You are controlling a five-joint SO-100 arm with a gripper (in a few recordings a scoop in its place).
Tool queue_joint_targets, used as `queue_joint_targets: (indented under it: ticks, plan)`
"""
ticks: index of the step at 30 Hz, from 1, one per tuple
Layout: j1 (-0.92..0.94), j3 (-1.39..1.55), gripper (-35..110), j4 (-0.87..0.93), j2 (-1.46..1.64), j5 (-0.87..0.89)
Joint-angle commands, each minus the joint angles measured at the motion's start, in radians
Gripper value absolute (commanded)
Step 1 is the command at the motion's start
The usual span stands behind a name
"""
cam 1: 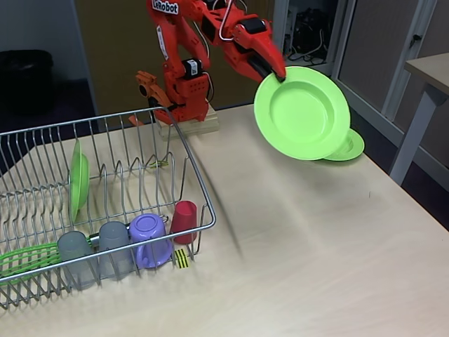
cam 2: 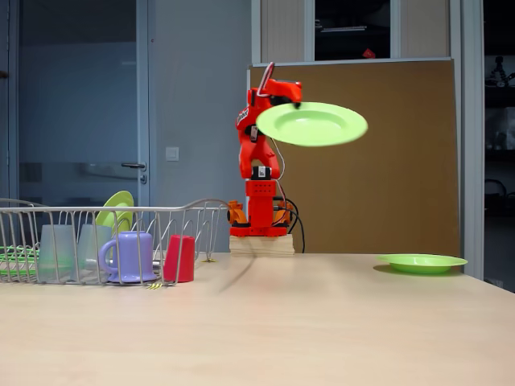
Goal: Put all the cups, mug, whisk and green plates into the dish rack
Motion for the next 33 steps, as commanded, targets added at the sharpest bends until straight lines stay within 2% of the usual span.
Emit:
queue_joint_targets:
  ticks: [1,9,15,21,33]
  plan:
    - [0.097,0.051,0,0.048,0.130,0.015]
    - [0.376,0.173,0,0.198,0.353,0.066]
    - [0.568,0.227,0,0.328,0.394,0.147]
    - [0.690,0.259,0,0.399,0.385,0.218]
    - [0.877,0.268,0,0.426,0.336,0.204]
